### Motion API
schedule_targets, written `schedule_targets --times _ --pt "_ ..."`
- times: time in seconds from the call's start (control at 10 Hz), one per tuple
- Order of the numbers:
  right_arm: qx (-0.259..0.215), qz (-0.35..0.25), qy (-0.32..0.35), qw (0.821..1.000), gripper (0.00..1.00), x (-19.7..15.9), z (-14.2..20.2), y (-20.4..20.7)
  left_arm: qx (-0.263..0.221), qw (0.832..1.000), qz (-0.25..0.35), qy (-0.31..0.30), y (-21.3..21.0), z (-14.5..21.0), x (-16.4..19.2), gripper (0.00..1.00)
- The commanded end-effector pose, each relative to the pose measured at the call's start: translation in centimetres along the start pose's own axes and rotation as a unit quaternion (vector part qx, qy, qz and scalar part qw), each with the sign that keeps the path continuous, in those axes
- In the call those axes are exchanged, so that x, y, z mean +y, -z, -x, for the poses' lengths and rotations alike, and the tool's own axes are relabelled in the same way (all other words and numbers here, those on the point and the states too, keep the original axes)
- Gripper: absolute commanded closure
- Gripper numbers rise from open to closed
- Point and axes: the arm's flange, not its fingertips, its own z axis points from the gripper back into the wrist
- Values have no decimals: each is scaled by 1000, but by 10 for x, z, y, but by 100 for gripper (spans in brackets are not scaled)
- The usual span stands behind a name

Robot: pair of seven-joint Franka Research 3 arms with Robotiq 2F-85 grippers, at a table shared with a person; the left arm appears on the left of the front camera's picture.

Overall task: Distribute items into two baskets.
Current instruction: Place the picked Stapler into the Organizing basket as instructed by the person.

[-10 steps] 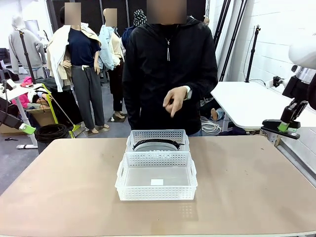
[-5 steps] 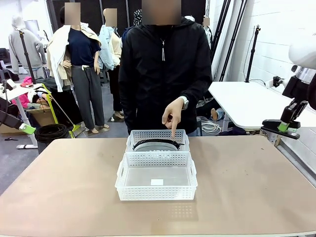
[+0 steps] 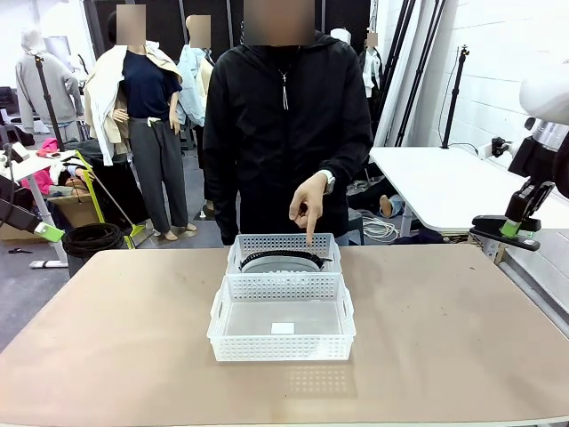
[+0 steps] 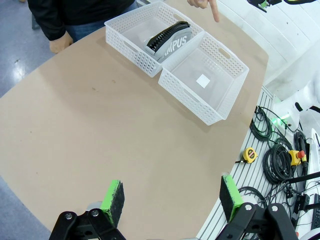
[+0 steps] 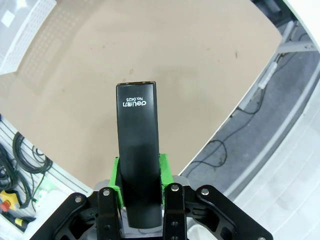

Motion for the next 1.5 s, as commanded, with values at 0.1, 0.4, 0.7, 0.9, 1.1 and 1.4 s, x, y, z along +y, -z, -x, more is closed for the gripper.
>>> schedule_targets --times 0.1,0.4,0.7,0.9,1.1,1.4 --pt "-4 1 -5 1000 100 11 -8 -4 -7 1000 4 1 -1 0 -1 0" --pt "-33 2 -31 999 100 39 -18 -15 -7 1000 4 1 -1 0 -1 0" --pt "-70 -11 -75 995 100 68 -39 -17 -7 1000 4 1 -1 0 -1 0" --pt "-66 -17 -105 992 100 82 -62 -12 -7 1000 4 1 -1 0 -1 0" --pt "-63 -14 -156 986 100 100 -89 -5 -7 1000 4 1 -1 0 -1 0" --pt "-57 -13 -207 977 100 131 -129 12 -7 1000 4 1 -1 0 -1 0"
